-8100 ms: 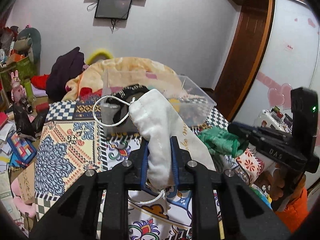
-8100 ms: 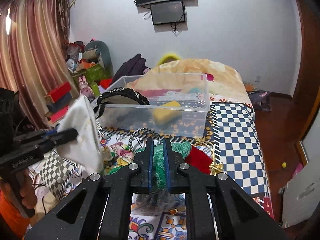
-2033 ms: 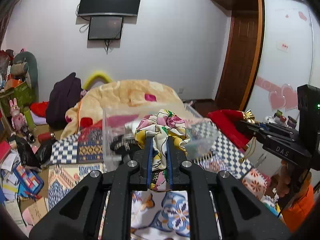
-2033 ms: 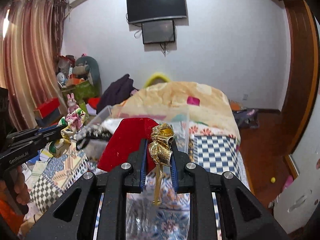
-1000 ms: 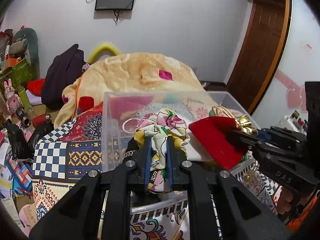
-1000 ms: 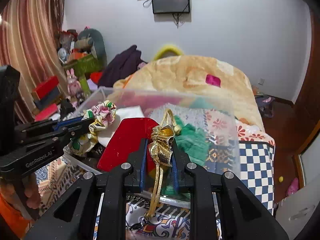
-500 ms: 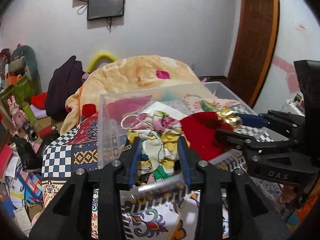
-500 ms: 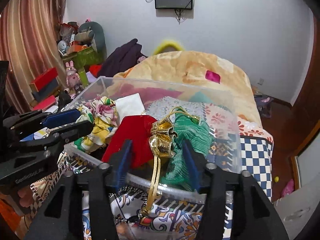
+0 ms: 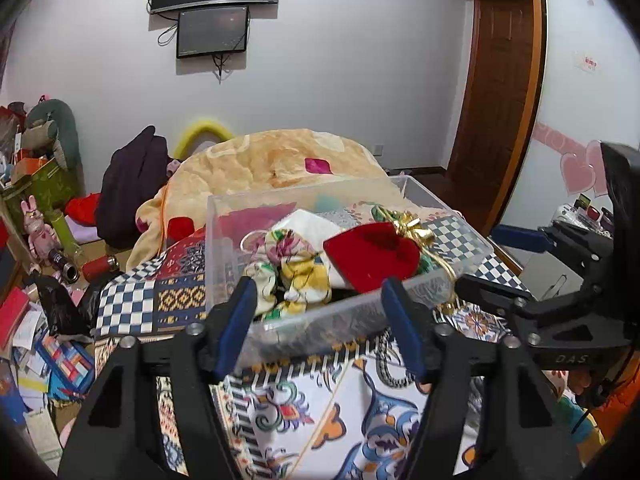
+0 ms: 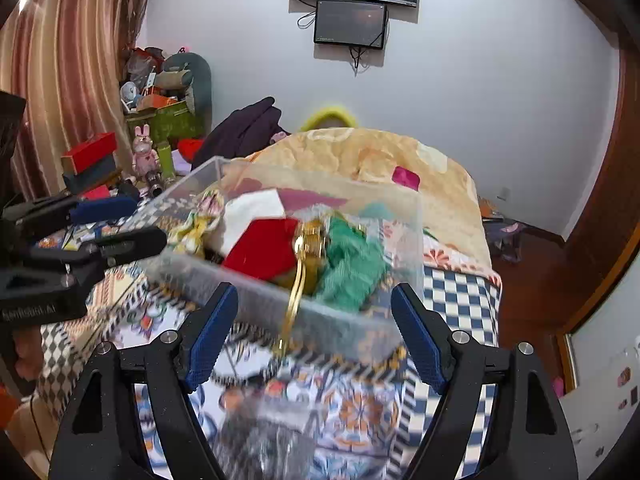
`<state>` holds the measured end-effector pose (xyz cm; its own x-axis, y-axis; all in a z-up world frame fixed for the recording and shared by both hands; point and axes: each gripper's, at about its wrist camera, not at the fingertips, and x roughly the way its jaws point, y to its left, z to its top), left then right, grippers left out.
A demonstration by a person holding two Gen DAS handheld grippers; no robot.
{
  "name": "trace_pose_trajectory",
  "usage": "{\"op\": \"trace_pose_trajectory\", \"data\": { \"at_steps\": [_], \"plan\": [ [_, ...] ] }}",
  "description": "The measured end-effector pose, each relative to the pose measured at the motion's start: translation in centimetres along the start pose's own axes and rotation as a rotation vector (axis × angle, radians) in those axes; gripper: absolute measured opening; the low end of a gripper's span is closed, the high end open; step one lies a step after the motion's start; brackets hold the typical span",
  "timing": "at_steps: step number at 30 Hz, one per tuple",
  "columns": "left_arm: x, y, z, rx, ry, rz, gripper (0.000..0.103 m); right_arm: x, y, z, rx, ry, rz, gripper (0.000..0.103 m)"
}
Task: Organize soft objects
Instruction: 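Grasp the black beaded bracelet with left gripper while right grasps silver scrubber bag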
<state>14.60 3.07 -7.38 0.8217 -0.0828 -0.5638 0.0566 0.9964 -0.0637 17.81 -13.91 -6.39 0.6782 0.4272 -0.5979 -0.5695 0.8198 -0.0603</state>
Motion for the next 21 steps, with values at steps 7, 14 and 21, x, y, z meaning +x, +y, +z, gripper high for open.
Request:
{"op": "trace_pose_trajectory", "data": {
  "at_steps": [7, 14, 21],
  "plan": [
    [-0.8, -0.4, -3.6, 0.003, 0.07, -0.03, 0.066, -0.4, 0.1, -3.8, 0.011, 0.079, 0.02, 0.077],
    [-0.4, -1.4, -7.5, -0.008, 0.155, -0.05, 0.066, 0.4, 0.6, -7.3, 0.061, 0.175, 0.116, 0.077],
    [0.5, -2.3, -8.2, -0.059, 0.165, -0.087, 0.065, 0.8, 0.9, -8.0, 0.071, 0.184, 0.132, 0.054]
  ]
}}
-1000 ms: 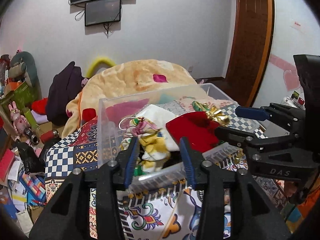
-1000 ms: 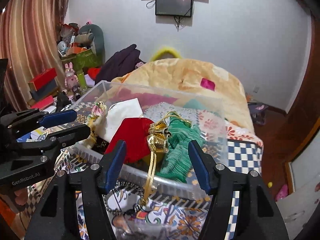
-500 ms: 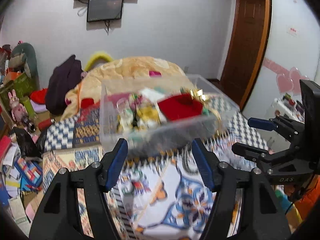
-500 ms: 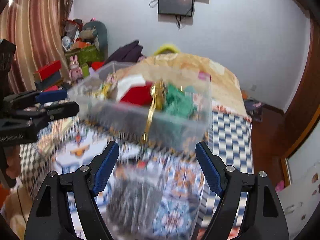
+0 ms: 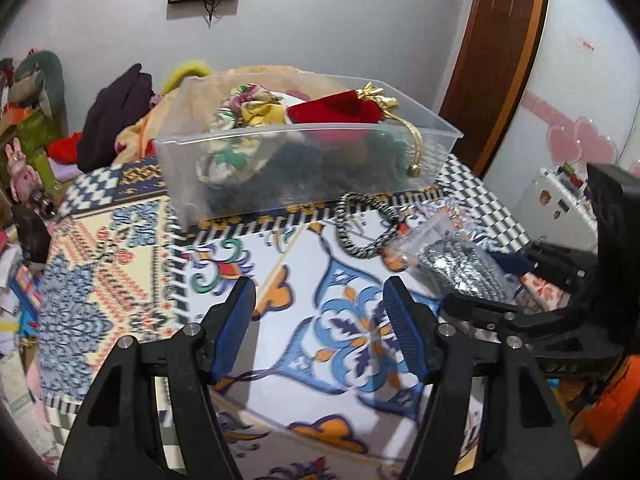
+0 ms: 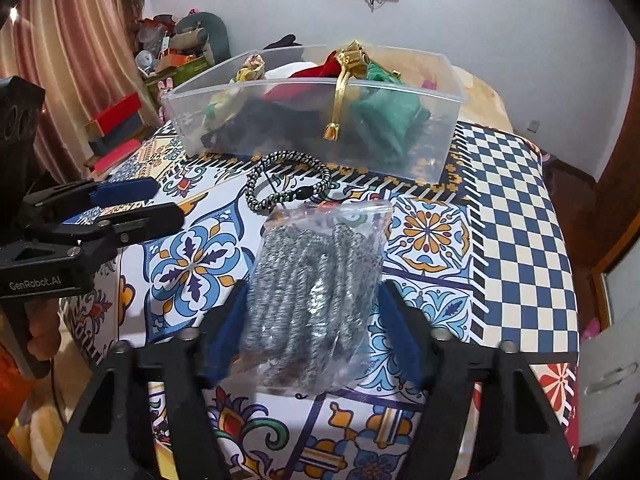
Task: Organize soft objects
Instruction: 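Grasp the black beaded bracelet with left gripper while right grasps silver scrubber bag, then drop the bracelet into the box while right drops the scrubber bag in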
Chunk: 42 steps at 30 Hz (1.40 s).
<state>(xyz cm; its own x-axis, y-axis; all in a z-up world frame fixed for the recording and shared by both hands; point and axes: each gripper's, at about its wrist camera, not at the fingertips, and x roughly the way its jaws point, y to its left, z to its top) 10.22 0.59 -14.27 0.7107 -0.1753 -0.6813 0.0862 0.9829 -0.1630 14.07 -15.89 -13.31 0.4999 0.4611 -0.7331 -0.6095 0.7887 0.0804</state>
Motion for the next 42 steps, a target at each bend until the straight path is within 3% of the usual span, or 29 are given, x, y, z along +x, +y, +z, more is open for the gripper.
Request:
{"op": "trace_pose_trajectory", "data": {
  "at_steps": [4, 7, 14, 21, 27, 36, 42],
  "plan": [
    [1.0, -0.7, 0.9, -0.011, -0.005, -0.017, 0.056, -0.9, -0.6, -1.2, 0.024, -0.012, 0.005, 0.038],
    [2.2, -0.6, 1.9, -0.042, -0.004, -0.037, 0.048, -1.6, -1.1, -1.7, 0.041, -0.026, -0.01, 0.034],
    [4.9, 0.1, 3.0, -0.104, 0.067, -0.059, 0.028, -3.0, -2.5, -2.7, 0.086, -0.052, -0.039, 0.031],
    [6.1, -0.1, 3.5, -0.124, 0.086, -0.055, 0.024, -4.0, -3.7, -2.7, 0.114, -0.074, -0.055, 0.031],
    [7.1, -0.9, 4.0, -0.093, 0.091, -0.037, 0.006, -4.6, -3.5, -2.2, 0.113, -0.092, -0.065, 0.031],
    [4.2, -1.1, 3.4, -0.069, 0.015, -0.018, 0.005, -6.1, -3.1, -0.4, 0.086, -0.15, -0.08, 0.03],
    [0.2, -1.5, 4.0, -0.03, -0.083, -0.003, 0.005, -6.5, -2.7, 1.8, 0.064, -0.207, -0.092, 0.03]
  ]
}}
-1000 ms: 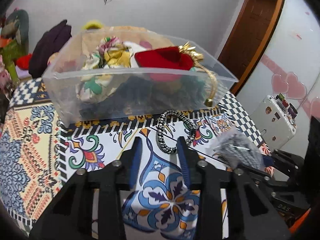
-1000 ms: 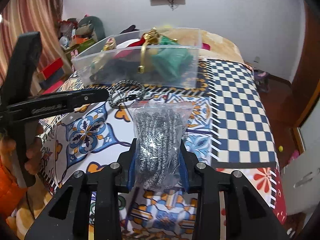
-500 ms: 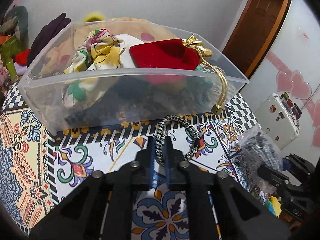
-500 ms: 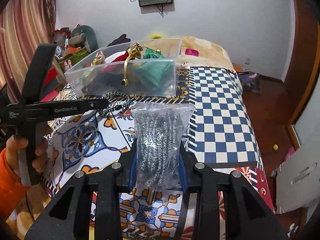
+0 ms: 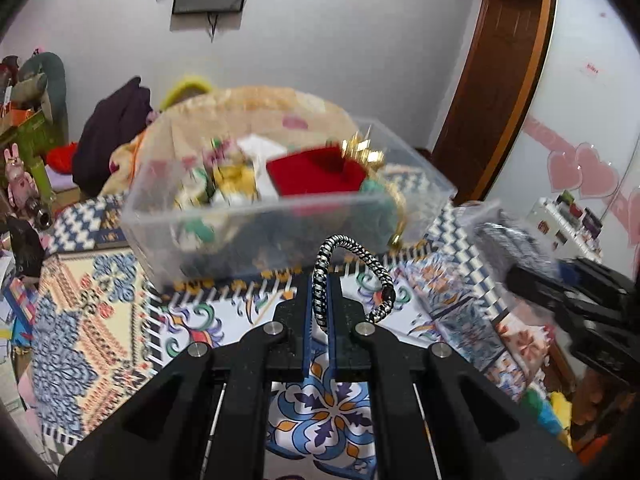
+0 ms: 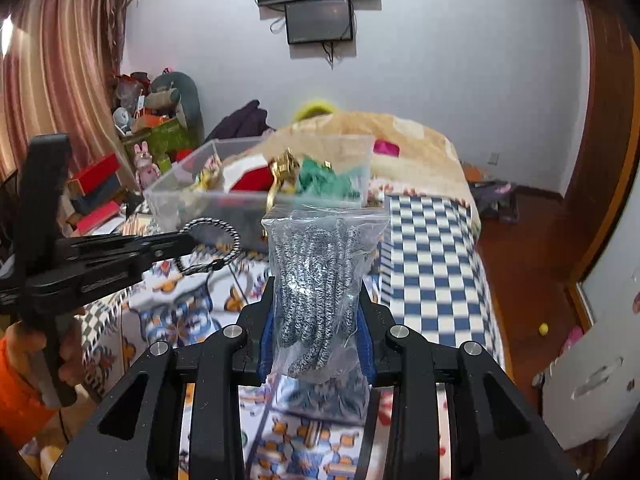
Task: Organize soft objects
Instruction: 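Drop the bracelet into the box while right drops the scrubber bag in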
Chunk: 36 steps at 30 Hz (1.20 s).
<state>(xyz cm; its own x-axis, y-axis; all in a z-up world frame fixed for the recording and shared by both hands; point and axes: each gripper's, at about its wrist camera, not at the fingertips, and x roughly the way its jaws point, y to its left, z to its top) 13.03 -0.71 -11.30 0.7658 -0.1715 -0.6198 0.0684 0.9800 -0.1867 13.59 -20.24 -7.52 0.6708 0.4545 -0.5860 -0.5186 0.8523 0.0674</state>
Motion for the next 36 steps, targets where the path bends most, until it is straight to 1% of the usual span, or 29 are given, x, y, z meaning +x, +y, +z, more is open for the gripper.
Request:
{"op": "trace_pose_trajectory", "data": {
  "at_steps": [6, 11, 14, 18, 22, 27, 29, 33, 34, 36],
  "plan": [
    [-2.5, 0.1, 2.5, -0.007, -0.093, -0.018, 0.005, 0.6, 0.6, 2.6, -0.007, -0.061, -0.001, 0.03],
    [-3.2, 0.4, 4.3, 0.001, -0.143, -0.016, 0.005, 0.9, 0.9, 4.6, -0.015, -0.114, -0.003, 0.03],
    [-3.1, 0.6, 5.9, 0.0, -0.174, -0.009, 0.005, 1.1, 1.1, 5.4, -0.021, -0.14, -0.009, 0.03],
    [-2.2, 1.2, 7.1, -0.014, -0.191, 0.004, 0.005, 2.3, 1.2, 6.3, -0.02, -0.149, -0.014, 0.03],
    [-0.5, 2.1, 7.6, -0.042, -0.176, 0.008, 0.005, 4.6, 1.5, 6.8, -0.019, -0.121, -0.016, 0.031],
    [2.7, 2.9, 7.3, -0.047, -0.118, 0.042, 0.005, 7.1, 0.7, 6.5, 0.012, -0.061, -0.02, 0.031],
    [3.8, 3.2, 6.9, -0.056, -0.088, 0.036, 0.005, 8.1, 0.4, 6.4, 0.03, -0.027, -0.007, 0.031],
    [5.0, 3.6, 6.4, -0.06, -0.05, 0.03, 0.005, 9.1, 0.5, 6.2, 0.025, 0.011, -0.019, 0.031],
    [5.2, 3.6, 6.3, -0.057, -0.045, 0.032, 0.005, 9.2, 0.6, 6.2, 0.021, 0.018, -0.021, 0.033],
    [5.3, 3.5, 6.2, -0.051, -0.039, 0.04, 0.006, 9.1, 0.7, 6.3, 0.015, 0.029, -0.023, 0.034]
  ]
}}
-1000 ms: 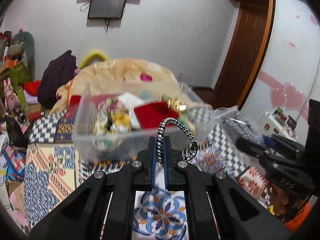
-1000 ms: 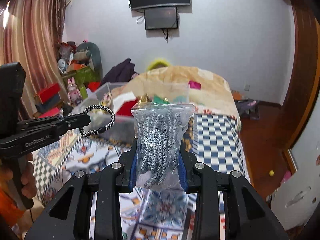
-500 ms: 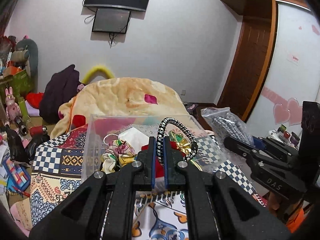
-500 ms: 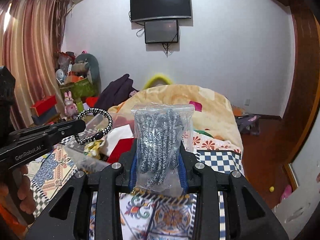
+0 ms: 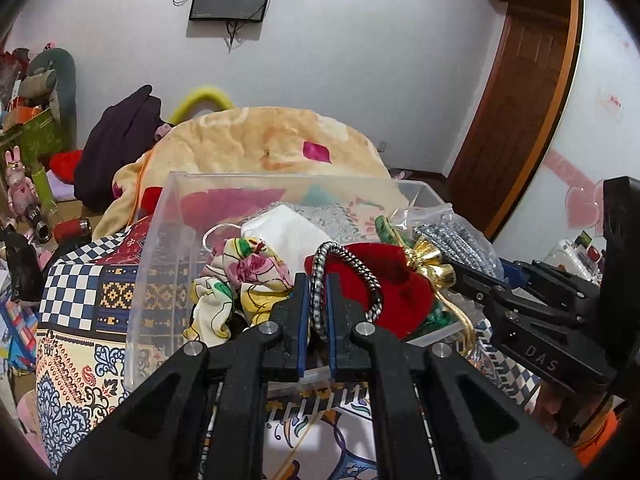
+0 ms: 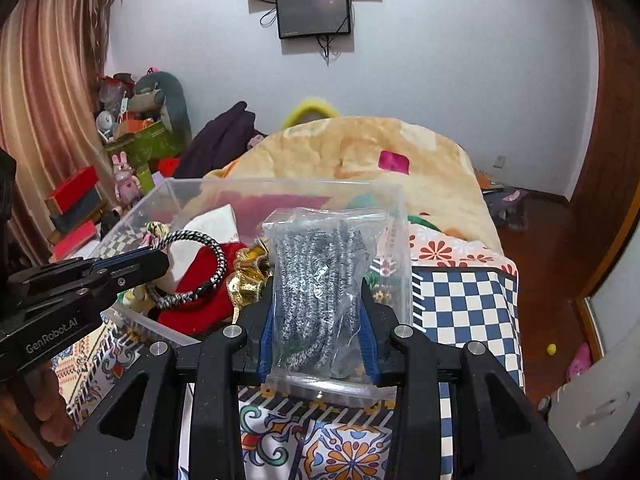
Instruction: Organize soft objects
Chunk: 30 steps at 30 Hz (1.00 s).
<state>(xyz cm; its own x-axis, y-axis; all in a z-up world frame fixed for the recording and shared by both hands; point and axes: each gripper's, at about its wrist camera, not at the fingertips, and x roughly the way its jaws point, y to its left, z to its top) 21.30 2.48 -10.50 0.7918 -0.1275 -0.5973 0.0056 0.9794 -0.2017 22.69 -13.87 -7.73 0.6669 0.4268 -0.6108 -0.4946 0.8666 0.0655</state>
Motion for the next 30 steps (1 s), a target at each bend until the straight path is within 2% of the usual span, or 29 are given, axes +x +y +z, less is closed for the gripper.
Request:
{"op": "trace_pose_trajectory", "data": {
  "at_steps": [3, 6, 12, 16, 21, 25, 29, 30],
  "plan": [
    [-0.4, -0.2, -0.1, 0.01, 0.004, -0.006, 0.006, -0.4, -0.2, 0.0, -0.007, 0.007, -0.007, 0.04],
    [-1.3, -0.2, -0.2, 0.007, 0.002, -0.021, 0.012, -1.1, -0.4, 0.2, -0.003, 0.003, -0.003, 0.048],
    [-4.9, -0.5, 0.1, 0.013, -0.047, -0.035, 0.013, -4.0, -0.3, 0.7, -0.029, -0.051, -0.012, 0.048],
    [-8.5, -1.1, 0.4, 0.027, -0.112, -0.036, 0.025, -7.1, 0.3, 1.4, -0.047, -0.117, -0.014, 0.048],
    [-13.4, -2.6, 0.6, 0.077, -0.21, -0.015, 0.03, -11.0, 1.4, 1.7, -0.069, -0.207, -0.007, 0.048],
    [-17.7, -4.0, 0.1, 0.117, -0.306, 0.027, 0.051, -14.2, 2.1, 1.6, -0.079, -0.278, 0.015, 0.049],
    [-20.8, -4.9, -0.3, 0.138, -0.366, 0.035, 0.058, -16.6, 2.7, 1.4, -0.083, -0.337, 0.04, 0.049],
    [-21.5, -5.0, -0.4, 0.138, -0.377, 0.032, 0.065, -17.2, 2.8, 1.3, -0.085, -0.349, 0.042, 0.05]
  ]
}}
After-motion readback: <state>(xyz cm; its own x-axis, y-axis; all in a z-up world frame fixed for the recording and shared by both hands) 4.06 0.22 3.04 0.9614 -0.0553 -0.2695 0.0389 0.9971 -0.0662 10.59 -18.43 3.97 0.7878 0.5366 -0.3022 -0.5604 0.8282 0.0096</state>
